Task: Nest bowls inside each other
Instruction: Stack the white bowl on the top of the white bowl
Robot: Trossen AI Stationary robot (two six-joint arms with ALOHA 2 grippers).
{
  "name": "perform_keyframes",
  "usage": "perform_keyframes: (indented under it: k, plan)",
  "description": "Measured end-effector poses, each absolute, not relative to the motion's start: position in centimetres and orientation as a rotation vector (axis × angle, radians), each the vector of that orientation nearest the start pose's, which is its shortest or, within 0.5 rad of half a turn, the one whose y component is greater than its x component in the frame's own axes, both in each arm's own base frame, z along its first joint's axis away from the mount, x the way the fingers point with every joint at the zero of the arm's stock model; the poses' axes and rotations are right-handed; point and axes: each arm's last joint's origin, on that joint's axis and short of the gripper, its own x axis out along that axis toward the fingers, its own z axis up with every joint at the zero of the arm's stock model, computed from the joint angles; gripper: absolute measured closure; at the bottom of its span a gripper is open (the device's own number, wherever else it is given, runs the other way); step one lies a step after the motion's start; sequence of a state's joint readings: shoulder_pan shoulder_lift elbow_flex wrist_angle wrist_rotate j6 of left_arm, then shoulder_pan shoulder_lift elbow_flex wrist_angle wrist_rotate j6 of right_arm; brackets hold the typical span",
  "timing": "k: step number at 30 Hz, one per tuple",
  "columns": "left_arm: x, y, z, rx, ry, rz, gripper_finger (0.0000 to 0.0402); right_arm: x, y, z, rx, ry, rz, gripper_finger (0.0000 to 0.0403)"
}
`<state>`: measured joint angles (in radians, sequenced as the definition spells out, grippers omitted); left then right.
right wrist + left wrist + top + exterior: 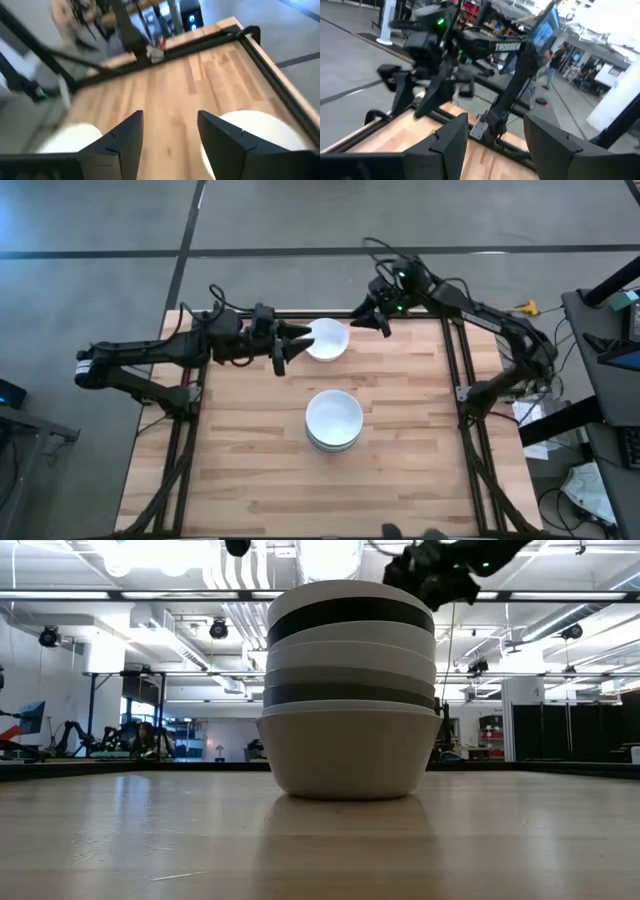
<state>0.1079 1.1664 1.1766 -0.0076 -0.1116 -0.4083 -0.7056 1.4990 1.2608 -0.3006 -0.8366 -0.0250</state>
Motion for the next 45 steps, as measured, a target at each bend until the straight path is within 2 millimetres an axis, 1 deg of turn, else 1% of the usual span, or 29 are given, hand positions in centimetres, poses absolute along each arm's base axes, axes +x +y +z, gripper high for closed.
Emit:
perform_keyframes:
  k: [4,8,11,13,17,20,23,29,33,37,40,43,45]
  plan:
    - [25.4,3.5,41.1,-0.410,-0.065,0.240,0.0224,27.8,-21.0,31.7,0.244,0.480,0.161,0.0215]
    - [25.4,4.0,41.1,-0.409,-0.075,0.268,0.0224,29.1,-22.1,29.8,0.167,0.584,0.186,0.0217]
    - [25.4,4.4,41.1,-0.410,-0.078,0.286,0.0224,29.8,-22.8,28.4,0.097,0.633,0.188,0.0220]
    - [25.4,4.5,41.1,-0.410,-0.086,0.290,0.0224,30.1,-23.0,27.3,0.032,0.652,0.219,0.0220]
    - [25.2,4.9,41.2,-0.408,-0.092,0.301,0.0224,30.8,-22.8,25.3,-0.053,0.695,0.304,0.0219]
    - [25.0,5.2,41.2,-0.407,-0.097,0.316,0.0224,31.3,-22.6,23.9,-0.050,0.731,0.349,0.0220]
    - [25.0,5.5,41.2,-0.405,-0.098,0.328,0.0224,31.9,-22.4,22.6,-0.058,0.778,0.352,0.0220]
    - [25.0,5.8,41.0,-0.403,-0.086,0.322,0.0224,33.1,-21.9,20.6,-0.185,0.866,0.365,0.0222]
    - [25.0,6.0,40.9,-0.399,-0.075,0.294,0.0224,34.0,-21.3,19.6,-0.241,0.896,0.384,0.0227]
    - [24.9,6.3,40.9,-0.398,-0.069,0.270,0.0224,34.7,-20.9,18.3,-0.299,0.993,0.344,0.0235]
    - [24.8,6.5,40.9,-0.398,-0.065,0.248,0.0224,35.0,-20.8,17.8,-0.341,1.045,0.310,0.0243]
    - [24.8,6.5,40.9,-0.399,-0.055,0.215,0.0224,35.1,-20.8,17.5,-0.360,1.085,0.285,0.0260]
    - [24.8,6.5,40.8,-0.401,-0.041,0.198,0.0224,35.1,-20.7,17.6,-0.366,1.088,0.280,0.0281]
